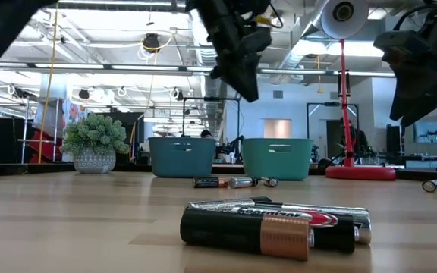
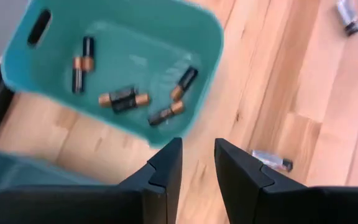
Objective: Sort batteries
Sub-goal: Put the silver battery into the blue bin
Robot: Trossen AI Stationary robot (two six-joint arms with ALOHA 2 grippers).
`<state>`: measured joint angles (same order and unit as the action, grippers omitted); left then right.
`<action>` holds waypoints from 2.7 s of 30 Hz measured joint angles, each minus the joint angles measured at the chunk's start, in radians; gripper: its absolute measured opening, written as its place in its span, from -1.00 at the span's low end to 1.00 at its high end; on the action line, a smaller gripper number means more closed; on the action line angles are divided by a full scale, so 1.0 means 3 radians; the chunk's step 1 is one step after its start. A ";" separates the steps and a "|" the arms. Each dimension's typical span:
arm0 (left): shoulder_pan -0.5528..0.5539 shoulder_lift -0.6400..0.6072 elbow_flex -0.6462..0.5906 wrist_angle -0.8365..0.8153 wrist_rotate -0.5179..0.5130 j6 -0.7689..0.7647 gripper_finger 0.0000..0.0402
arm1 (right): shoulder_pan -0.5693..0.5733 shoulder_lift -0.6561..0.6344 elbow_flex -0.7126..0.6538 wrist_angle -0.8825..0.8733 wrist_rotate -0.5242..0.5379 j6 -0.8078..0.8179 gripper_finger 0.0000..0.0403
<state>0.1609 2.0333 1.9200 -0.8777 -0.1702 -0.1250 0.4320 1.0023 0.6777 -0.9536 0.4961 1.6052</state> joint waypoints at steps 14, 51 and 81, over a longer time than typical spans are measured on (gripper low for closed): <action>-0.0490 -0.0953 -0.1855 0.1055 -0.0245 -0.1032 -0.56 | 0.0185 0.0000 0.0000 0.0000 0.0000 -0.0167 -0.38; -0.0707 -0.0132 -0.1963 0.2047 -0.0084 -0.0765 -0.25 | 0.0371 0.0002 0.0000 -0.0009 0.0000 -0.0318 -0.38; -0.0706 0.0130 -0.1852 0.1992 -0.0078 -0.0648 -0.25 | 0.0371 0.0001 0.0000 -0.0005 0.0000 -0.0316 -0.38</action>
<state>-0.0510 2.0723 1.3644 -0.2802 -0.1935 -0.3195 0.5434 1.0025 0.6777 -0.9550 0.4961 1.5104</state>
